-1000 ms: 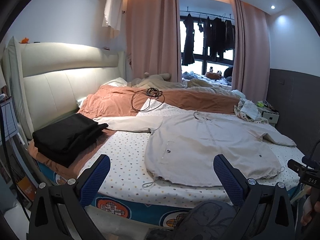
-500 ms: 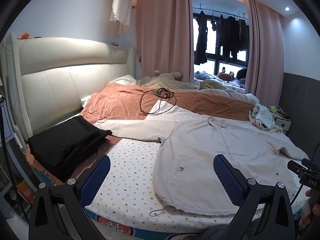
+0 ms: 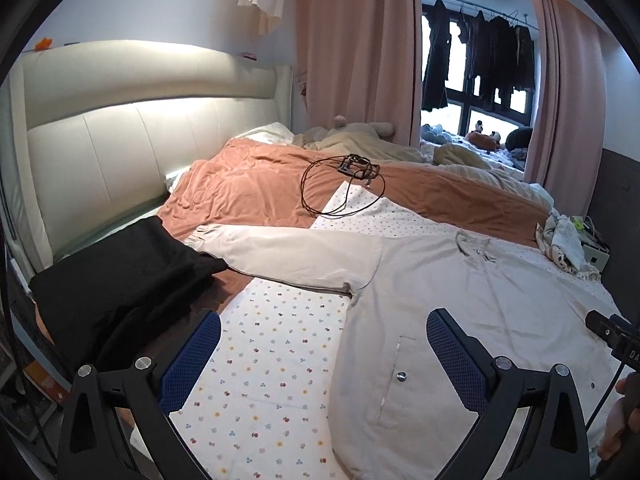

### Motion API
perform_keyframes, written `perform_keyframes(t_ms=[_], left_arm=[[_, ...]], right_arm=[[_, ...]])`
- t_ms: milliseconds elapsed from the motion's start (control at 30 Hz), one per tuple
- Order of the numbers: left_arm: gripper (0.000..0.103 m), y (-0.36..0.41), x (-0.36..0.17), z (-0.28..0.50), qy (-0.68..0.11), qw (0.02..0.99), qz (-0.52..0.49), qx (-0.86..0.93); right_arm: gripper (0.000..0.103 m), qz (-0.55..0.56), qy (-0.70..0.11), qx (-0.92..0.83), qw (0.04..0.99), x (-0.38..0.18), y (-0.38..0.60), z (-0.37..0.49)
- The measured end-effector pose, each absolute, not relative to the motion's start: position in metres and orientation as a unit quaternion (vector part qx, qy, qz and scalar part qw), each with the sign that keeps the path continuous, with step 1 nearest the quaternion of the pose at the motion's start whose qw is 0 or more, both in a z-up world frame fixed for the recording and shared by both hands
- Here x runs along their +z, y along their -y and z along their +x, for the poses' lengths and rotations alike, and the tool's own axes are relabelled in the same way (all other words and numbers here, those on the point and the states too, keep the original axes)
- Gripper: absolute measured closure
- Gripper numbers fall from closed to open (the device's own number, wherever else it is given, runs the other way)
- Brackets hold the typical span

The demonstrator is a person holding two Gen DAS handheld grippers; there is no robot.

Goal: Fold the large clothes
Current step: 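Move both tools toward the beige jacket's sleeve and body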

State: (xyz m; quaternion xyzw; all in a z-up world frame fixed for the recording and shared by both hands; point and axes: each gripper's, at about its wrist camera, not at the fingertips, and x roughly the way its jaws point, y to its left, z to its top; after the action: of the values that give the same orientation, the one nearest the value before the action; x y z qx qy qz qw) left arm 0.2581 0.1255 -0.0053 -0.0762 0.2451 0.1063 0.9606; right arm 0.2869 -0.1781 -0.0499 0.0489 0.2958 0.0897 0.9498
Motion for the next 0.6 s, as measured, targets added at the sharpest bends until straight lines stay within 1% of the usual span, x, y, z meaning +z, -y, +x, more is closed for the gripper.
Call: perform_keyframes(t_ms=[167, 267, 433, 500, 600], left_arm=[[0.002, -0.144, -0.008, 0.297, -0.258, 0.956, -0.086, 0.114], [0.007, -0.156, -0.012, 0.322, -0.271, 0.951, -0.090, 0.123], [0.013, -0.177, -0.023, 0.368, -0.295, 0.940, -0.110, 0.127], [0.019, -0.183, -0.027, 0.385, -0.306, 0.936, -0.110, 0.131], [0.020, -0.193, -0.034, 0.408, -0.314, 0.933, -0.115, 0.132]], right_arm=[[0.000, 0.050, -0.310, 0.102, 0.944, -0.056, 0.159, 0.330], [0.000, 0.057, -0.310, 0.110, 0.943, -0.059, 0.148, 0.352], [0.000, 0.063, -0.323, 0.123, 0.936, -0.067, 0.130, 0.392], [0.000, 0.053, -0.337, 0.131, 0.931, -0.071, 0.119, 0.409], [0.000, 0.061, -0.340, 0.149, 0.926, -0.075, 0.109, 0.428]])
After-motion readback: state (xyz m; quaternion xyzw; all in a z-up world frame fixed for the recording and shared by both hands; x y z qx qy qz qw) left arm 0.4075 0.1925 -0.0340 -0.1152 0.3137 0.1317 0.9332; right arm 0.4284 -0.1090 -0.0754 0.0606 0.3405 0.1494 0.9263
